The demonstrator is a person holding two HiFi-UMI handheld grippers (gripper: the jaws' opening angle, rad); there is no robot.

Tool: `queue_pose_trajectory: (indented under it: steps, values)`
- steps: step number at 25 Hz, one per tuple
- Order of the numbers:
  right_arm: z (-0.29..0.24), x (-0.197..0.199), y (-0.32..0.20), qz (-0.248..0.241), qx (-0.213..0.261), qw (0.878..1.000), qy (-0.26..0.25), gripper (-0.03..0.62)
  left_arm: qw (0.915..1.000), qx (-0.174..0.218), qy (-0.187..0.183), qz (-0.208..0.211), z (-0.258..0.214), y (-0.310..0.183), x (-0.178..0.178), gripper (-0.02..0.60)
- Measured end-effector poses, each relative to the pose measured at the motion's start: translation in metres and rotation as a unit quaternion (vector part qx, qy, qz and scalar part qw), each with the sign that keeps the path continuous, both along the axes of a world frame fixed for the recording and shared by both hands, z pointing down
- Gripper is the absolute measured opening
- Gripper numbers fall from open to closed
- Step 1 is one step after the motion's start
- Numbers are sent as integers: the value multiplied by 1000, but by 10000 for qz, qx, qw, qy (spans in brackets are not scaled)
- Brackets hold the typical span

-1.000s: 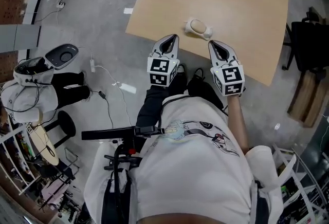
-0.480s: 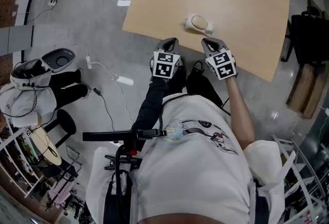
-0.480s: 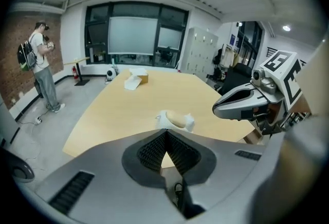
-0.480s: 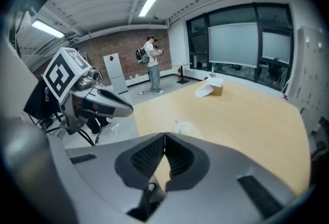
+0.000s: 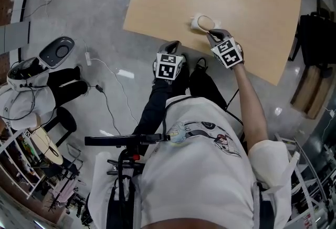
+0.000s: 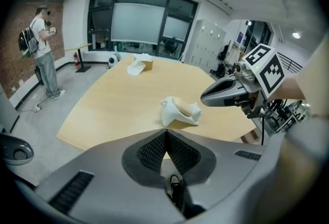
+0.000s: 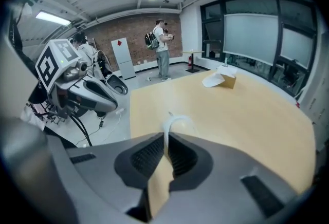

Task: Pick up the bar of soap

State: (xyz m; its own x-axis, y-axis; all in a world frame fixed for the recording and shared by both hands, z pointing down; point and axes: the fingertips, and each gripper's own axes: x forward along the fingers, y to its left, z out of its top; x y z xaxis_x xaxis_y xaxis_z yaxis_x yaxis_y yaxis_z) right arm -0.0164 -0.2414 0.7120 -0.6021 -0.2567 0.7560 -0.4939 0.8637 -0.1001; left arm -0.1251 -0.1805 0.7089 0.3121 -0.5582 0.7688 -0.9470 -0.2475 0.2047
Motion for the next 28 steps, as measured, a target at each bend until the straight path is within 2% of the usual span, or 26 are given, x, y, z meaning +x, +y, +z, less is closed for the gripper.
queue_pose_trajectory:
  steps: [9, 11, 13, 17, 28]
  values:
    - [27, -3, -14, -490, -105, 9977, 452, 68, 9999, -144, -2, -37, 14, 0, -6, 3]
    - [30, -1, -16, -621, -53, 9963, 587, 103, 9998, -174, -2, -24, 14, 1, -5, 3]
    - [35, -1, -19, -835, -23, 9937, 743, 164, 9998, -195, 8, -24, 16, 2, -5, 3]
    - [52, 0, -23, -1496, 7, 9816, 1190, 239, 9997, -252, 23, -61, 22, 3, -8, 3]
    - [80, -11, -38, -2185, 23, 9606, 1718, 245, 9988, -383, 36, -294, 31, 12, -26, 3]
